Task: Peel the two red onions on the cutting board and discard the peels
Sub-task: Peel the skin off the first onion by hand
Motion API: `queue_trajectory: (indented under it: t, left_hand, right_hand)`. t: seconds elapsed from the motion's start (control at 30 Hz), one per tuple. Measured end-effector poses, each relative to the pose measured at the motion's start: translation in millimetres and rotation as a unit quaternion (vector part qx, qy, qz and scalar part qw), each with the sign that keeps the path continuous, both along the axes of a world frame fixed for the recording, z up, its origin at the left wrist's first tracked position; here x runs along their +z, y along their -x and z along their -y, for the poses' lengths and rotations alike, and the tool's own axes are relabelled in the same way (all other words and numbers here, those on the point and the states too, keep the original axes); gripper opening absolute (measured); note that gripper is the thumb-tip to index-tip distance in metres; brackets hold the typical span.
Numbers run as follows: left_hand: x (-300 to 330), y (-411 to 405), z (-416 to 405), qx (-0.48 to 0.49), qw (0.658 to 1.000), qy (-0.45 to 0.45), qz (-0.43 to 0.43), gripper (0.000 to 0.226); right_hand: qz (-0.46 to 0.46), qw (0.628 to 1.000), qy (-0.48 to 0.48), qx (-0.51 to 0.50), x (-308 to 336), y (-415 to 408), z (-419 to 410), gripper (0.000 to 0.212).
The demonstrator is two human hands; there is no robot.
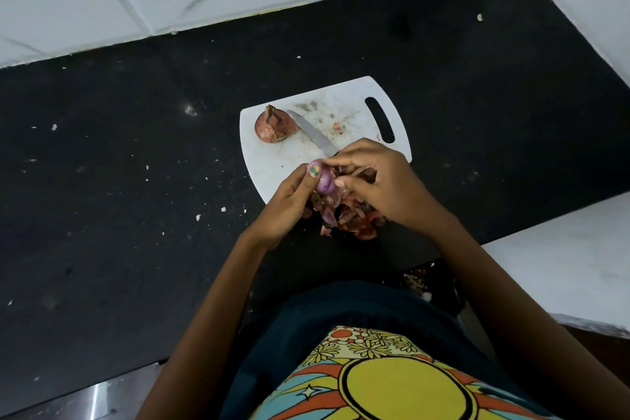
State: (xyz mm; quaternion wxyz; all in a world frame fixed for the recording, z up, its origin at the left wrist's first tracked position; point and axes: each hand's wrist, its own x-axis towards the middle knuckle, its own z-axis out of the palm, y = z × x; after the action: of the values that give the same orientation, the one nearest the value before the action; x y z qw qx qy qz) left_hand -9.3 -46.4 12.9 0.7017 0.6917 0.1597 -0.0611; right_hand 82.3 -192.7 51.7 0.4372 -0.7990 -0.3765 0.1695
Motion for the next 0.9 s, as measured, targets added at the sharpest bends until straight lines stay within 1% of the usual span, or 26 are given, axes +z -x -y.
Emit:
queue_trajectory:
  t: [0.13,0.27,0.33,0.4,0.5,0.57,0.67,0.77,0.83,0.9]
  left_hand:
    - [-1.8,-1.0,1.6,0.003,1.000,0.002,0.003,0.036]
    - [-5.5,-2.4,2.7,0.040,0.999,-0.003,-0.017,0.036]
    - [-4.7,-2.8,2.6,0.041,0.999,-0.007,-0.021,0.041]
    - [-2.7,-2.4,3.1,0.035,0.999,-0.007,-0.024,0.041]
    - [0.6,-1.0,5.8,0.030,0.999,0.006,-0.018,0.031]
    - [0.1,-1.0,6.9,0.025,1.000,0.002,-0.014,0.029]
    - [1.3,-0.3,5.8,0.024,1.000,0.002,-0.018,0.037]
    - [3.6,-0.1,7.3,0.018,1.000,0.006,-0.017,0.043]
    - [3.7,-0.2,9.3,0.016,1.000,0.008,-0.015,0.042]
    - [3.3,-0.4,9.4,0.012,1.000,0.002,-0.011,0.041]
  right_hand:
    - [0.055,0.998,-0.018,-0.028,-5.1,2.5,-2.5,0.028]
    - [0.161,0.986,-0.037,-0.030,-12.6,6.4,-5.4,0.018]
    - [0.180,0.982,-0.044,-0.036,-15.8,8.1,-6.6,0.014]
    - [0.171,0.983,-0.045,-0.043,-16.9,9.0,-6.6,0.012]
    - [0.136,0.989,-0.040,-0.052,-15.4,7.6,-5.6,0.011]
    - [0.117,0.991,-0.036,-0.059,-13.9,6.4,-5.7,0.010]
    - [0.059,0.994,-0.053,-0.078,-10.7,6.3,-5.4,0.012]
    - [-0.008,0.992,-0.073,-0.106,-6.1,6.7,-3.8,0.021]
    - [-0.017,0.993,-0.065,-0.095,-4.5,6.2,-3.1,0.029]
    - [0.006,0.996,-0.051,-0.070,-5.2,5.5,-3.6,0.030]
